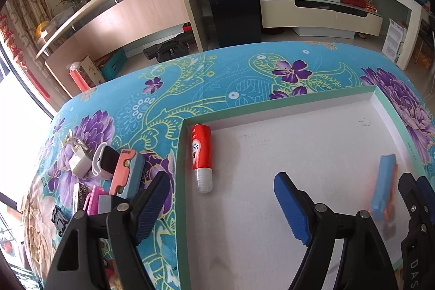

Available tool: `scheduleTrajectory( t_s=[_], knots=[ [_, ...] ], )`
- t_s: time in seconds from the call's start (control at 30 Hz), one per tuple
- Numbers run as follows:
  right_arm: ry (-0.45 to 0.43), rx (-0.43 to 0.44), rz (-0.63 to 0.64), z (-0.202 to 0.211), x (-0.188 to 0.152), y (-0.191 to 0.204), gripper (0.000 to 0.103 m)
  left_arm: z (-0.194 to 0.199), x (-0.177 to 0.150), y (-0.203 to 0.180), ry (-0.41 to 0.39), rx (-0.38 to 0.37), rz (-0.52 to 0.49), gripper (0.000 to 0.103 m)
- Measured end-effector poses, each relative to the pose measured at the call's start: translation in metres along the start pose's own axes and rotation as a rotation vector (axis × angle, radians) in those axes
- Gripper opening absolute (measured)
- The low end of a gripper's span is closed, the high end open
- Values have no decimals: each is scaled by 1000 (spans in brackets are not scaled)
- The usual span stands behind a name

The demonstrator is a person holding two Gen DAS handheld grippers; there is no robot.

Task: Organize rigid objects
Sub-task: 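Open the left tool to set the bottle in the tray while the right tool releases the toy there, then withdraw both open tools from the tray back toward the items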

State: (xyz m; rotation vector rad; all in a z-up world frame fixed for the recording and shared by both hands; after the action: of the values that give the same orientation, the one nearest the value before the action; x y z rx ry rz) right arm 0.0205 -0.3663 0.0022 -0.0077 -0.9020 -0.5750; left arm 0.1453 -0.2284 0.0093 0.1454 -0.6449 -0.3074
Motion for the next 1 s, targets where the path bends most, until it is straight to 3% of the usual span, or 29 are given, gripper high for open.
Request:
scheduleTrajectory(
  t_s=[0.07, 0.1, 0.33, 0.43, 0.57, 0.67, 0.83, 0.93, 1.0],
  knots=[
    [2, 5, 10, 0, 0, 3, 54, 0, -4, 9, 4, 7, 26, 86],
    [-1, 7, 16, 0, 0, 4, 58, 0, -6, 14, 6, 10, 40, 88],
    [-10, 13, 61, 1, 0, 14, 67, 2, -18, 50, 7, 45, 138, 89],
    [-8, 8, 80, 0, 0, 18, 81, -1, -24, 62, 16, 57, 174, 89],
    [-13, 14, 95, -1, 0, 22, 83, -6, -30, 71, 28, 67, 179, 89],
    [-21, 11, 104, 0, 0, 25, 92, -10, -35, 79, 39, 68, 202, 103],
    [-33, 16, 114, 0, 0, 29, 94, -14, -41, 92, 50, 46, 243, 103],
    [-44, 21, 119, 2, 0, 33, 103, -11, -44, 101, 37, 43, 276, 103],
    [-60, 25, 132, 5, 1, 39, 103, -8, -45, 108, 21, 52, 290, 103]
  ],
)
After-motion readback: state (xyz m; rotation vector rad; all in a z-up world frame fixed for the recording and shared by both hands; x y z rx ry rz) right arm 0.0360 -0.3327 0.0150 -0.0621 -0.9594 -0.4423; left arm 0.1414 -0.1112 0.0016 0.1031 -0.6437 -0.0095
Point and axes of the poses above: each gripper's, at about its wrist camera, not at the fingertips, and z roughly against the way its jaws point, y to its left, x to its top, the point moved 1 cm from there along -z, roughly the way its jaws point, and after that the axes turned 5 degrees about x, right-handed, at the moved point
